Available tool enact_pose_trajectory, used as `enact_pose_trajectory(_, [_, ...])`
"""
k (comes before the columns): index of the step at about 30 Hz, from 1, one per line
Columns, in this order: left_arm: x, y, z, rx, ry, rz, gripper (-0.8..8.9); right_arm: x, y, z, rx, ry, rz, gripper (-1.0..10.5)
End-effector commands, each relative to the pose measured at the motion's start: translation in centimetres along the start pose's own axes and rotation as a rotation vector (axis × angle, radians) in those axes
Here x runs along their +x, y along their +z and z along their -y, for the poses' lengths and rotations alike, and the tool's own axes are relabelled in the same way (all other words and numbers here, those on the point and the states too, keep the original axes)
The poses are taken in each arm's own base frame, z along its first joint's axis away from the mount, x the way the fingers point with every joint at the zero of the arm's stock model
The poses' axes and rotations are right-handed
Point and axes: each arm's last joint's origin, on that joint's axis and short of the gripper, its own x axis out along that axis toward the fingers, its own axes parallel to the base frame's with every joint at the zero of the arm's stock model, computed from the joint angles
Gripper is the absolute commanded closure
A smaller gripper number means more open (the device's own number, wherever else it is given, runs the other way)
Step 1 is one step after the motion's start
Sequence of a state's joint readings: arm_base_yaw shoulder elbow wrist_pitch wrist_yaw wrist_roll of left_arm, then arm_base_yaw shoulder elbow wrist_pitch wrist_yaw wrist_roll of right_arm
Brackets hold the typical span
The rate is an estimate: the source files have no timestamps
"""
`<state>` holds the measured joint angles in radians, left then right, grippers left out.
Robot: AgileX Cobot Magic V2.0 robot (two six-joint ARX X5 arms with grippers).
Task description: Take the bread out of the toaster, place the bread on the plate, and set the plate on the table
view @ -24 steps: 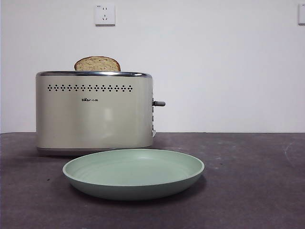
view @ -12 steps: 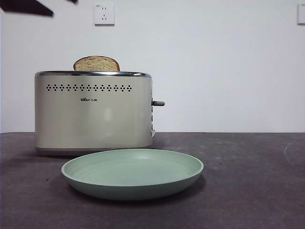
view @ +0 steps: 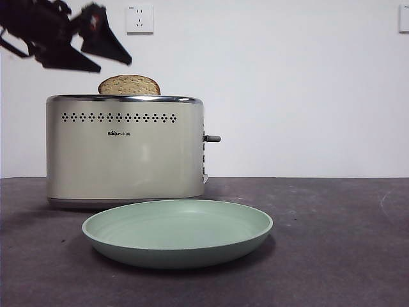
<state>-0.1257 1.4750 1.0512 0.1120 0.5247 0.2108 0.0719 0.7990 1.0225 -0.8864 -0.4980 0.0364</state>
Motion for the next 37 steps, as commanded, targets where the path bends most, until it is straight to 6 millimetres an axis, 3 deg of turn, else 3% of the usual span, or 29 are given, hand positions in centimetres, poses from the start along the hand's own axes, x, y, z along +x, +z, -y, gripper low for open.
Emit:
enact_pose_trajectory(1, [1.1, -0.8, -0.1, 0.023, -0.011, -0.017, 1.5, 0.0, -0.1, 0.0, 0.0, 0.002, -0.01, 4.1])
enact_pose_trajectory(10, [3.0, -2.4, 0.2, 0.002, -0.03, -0.07, 1.65, 0.0, -0.3, 0.0, 0.008, 0.001, -0.033, 4.1])
enact_pose_trajectory(18, [3.2, -2.1, 0.6, 0.019, -0.037, -0.046, 6.29, 0.0, -0.3, 0.0, 0.008, 0.001, -0.034, 4.1])
enact_pose_trajectory(22, [3.2, -2.0, 0.6, 0.017, -0.033, -0.044, 8.15, 0.0, -0.4, 0.0, 0.006, 0.001, -0.036, 4.1])
enact_pose_trajectory(28, [2.9, -1.4, 0.6, 0.035, -0.027, -0.009, 8.26, 0.0, -0.4, 0.0, 0.01, 0.001, -0.043, 4.1])
enact_pose_trajectory(37, [1.1, 1.1, 1.1, 0.078, -0.007, 0.083, 8.26, -0.1, -0.7, 0.0, -0.001, 0.0, -0.063, 4.1])
